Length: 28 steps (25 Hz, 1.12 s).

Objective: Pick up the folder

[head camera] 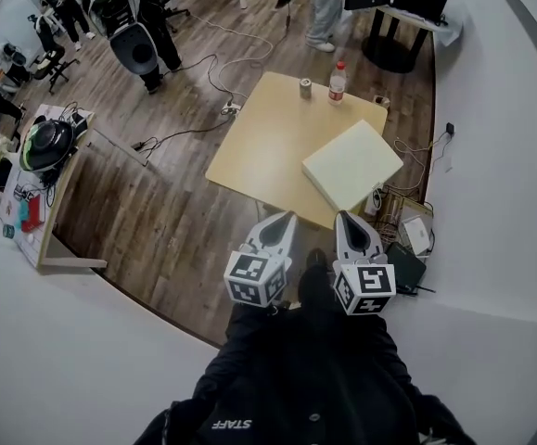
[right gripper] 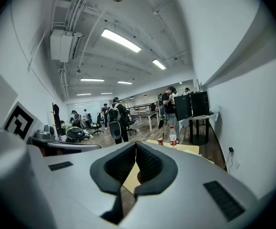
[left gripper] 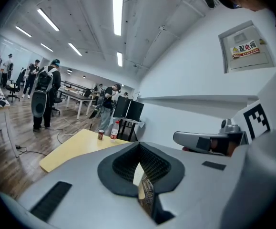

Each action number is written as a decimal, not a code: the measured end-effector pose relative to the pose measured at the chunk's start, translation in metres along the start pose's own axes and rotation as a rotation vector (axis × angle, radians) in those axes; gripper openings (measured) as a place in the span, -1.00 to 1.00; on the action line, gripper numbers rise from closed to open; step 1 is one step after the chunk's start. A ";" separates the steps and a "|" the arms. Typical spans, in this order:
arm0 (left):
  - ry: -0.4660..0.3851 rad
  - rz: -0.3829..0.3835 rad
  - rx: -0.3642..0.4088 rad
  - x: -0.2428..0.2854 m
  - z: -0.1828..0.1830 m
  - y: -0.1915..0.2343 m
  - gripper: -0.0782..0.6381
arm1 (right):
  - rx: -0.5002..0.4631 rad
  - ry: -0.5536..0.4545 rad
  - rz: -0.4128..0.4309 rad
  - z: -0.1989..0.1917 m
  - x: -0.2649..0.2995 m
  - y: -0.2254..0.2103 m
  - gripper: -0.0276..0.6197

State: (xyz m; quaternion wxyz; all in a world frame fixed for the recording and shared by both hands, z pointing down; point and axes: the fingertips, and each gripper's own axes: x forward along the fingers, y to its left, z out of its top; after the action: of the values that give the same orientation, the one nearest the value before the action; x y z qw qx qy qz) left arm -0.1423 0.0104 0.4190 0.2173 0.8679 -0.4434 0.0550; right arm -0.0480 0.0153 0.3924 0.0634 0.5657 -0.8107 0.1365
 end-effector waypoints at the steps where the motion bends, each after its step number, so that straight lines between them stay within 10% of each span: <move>1: -0.004 0.001 0.006 0.014 0.005 0.000 -0.69 | 0.006 -0.004 0.000 0.004 0.008 -0.012 -0.85; 16: 0.085 0.021 0.016 0.199 0.013 -0.012 -0.69 | 0.123 0.086 0.011 -0.002 0.096 -0.166 -0.81; 28: 0.245 0.021 0.009 0.277 -0.045 0.011 -0.69 | 0.319 0.271 -0.087 -0.105 0.134 -0.255 -0.59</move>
State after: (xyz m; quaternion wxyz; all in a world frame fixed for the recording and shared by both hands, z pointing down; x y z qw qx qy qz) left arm 0.0199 -0.1826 0.5427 0.2653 0.8510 -0.4222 0.1649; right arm 0.1381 -0.1568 0.5649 0.0874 0.5795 -0.7378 0.3349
